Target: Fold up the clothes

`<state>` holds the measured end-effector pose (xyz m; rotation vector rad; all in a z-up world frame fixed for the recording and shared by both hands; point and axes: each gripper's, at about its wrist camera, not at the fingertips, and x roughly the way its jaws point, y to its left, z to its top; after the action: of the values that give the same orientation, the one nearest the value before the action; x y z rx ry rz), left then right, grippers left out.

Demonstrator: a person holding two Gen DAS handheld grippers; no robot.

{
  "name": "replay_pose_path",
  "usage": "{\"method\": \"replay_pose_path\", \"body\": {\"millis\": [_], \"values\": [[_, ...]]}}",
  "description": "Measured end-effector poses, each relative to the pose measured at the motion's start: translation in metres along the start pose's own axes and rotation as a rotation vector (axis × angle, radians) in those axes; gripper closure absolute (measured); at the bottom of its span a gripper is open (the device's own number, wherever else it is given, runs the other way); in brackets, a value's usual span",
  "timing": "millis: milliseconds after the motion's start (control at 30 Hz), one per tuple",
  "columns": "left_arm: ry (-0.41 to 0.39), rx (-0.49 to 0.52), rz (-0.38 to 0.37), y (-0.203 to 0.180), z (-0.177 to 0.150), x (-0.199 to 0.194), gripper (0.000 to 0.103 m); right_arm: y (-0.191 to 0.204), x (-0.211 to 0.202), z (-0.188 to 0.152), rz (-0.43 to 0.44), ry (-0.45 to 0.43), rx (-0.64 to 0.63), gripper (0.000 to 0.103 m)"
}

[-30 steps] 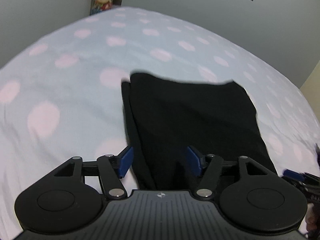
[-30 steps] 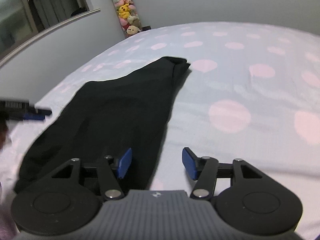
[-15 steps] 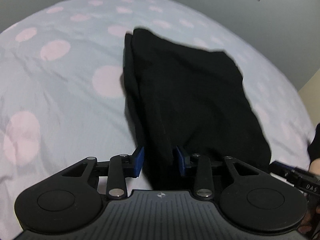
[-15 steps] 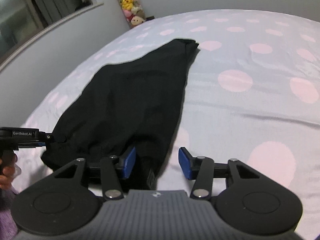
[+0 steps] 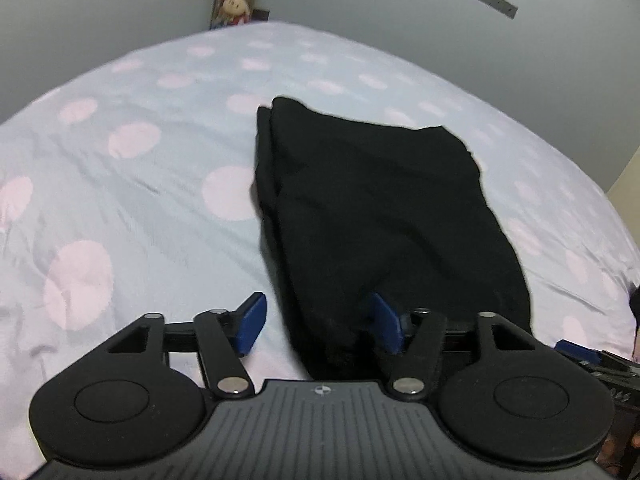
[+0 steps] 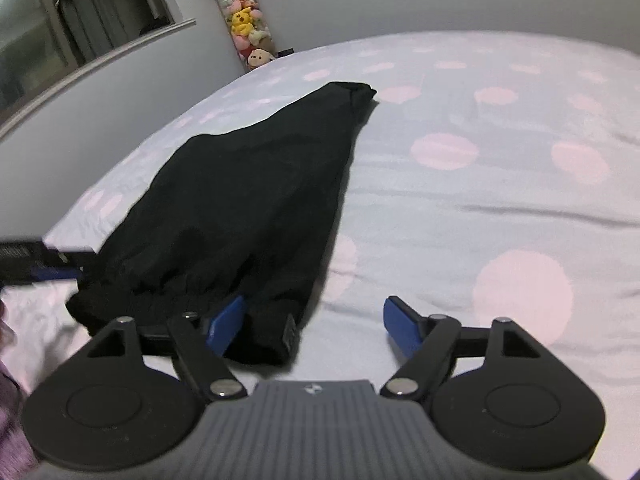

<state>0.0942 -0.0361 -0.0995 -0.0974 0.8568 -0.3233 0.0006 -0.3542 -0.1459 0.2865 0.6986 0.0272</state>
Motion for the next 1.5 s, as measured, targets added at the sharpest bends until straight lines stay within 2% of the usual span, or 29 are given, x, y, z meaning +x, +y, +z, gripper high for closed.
{"method": "replay_pose_path", "body": {"millis": [100, 233, 333, 400, 433, 500, 567, 733, 833, 967, 1100, 1233, 1267, 1333, 1433, 1500], "values": [[-0.034, 0.059, 0.023, -0.015, -0.007, -0.015, 0.034, 0.015, -0.008, -0.005, -0.052, -0.042, -0.106, 0.023], [-0.096, 0.165, 0.061, -0.038, -0.014, -0.027, 0.033, 0.034, -0.017, -0.013, -0.079, -0.112, -0.236, 0.023], [-0.173, 0.211, 0.107, -0.052, -0.018, -0.034, 0.033, 0.047, -0.021, -0.019, -0.141, -0.159, -0.298, 0.023], [-0.211, 0.226, 0.171, -0.057, -0.021, -0.039, 0.032, 0.055, -0.024, -0.022, -0.195, -0.193, -0.346, 0.018], [-0.226, 0.232, 0.206, -0.06, -0.022, -0.04, 0.032, 0.058, -0.025, -0.023, -0.217, -0.205, -0.376, 0.011], [-0.249, 0.243, 0.263, -0.065, -0.022, -0.041, 0.032, 0.065, -0.027, -0.024, -0.261, -0.229, -0.434, 0.01], [-0.257, 0.261, 0.256, -0.068, -0.021, -0.042, 0.032, 0.072, -0.027, -0.024, -0.231, -0.226, -0.507, 0.01], [-0.24, 0.465, 0.181, -0.088, -0.021, -0.042, 0.032, 0.083, -0.025, -0.016, -0.127, -0.168, -0.585, 0.009], [-0.256, 0.621, 0.146, -0.103, -0.021, -0.045, 0.032, 0.087, -0.029, -0.011, -0.136, -0.188, -0.612, 0.009], [-0.232, 0.712, 0.111, -0.112, -0.023, -0.042, 0.032, 0.089, -0.031, -0.005, -0.141, -0.204, -0.634, 0.009], [-0.184, 0.898, 0.155, -0.117, -0.04, -0.029, 0.032, 0.095, -0.028, -0.01, -0.124, -0.196, -0.754, 0.009], [-0.129, 1.1, 0.147, -0.117, -0.059, -0.021, 0.033, 0.097, -0.02, -0.014, -0.084, -0.15, -0.873, 0.011], [-0.112, 1.146, 0.142, -0.116, -0.063, -0.018, 0.034, 0.097, -0.018, -0.015, -0.077, -0.137, -0.895, 0.013], [-0.088, 1.24, 0.145, -0.114, -0.072, -0.013, 0.035, 0.098, -0.015, -0.017, -0.067, -0.117, -0.934, 0.025], [-0.051, 1.374, 0.146, -0.111, -0.086, -0.005, 0.036, 0.098, -0.009, -0.018, -0.055, -0.092, -0.988, 0.031], [-0.028, 1.421, 0.152, -0.109, -0.092, 0.002, 0.036, 0.099, -0.006, -0.021, -0.04, -0.069, -1.02, 0.037]]}}
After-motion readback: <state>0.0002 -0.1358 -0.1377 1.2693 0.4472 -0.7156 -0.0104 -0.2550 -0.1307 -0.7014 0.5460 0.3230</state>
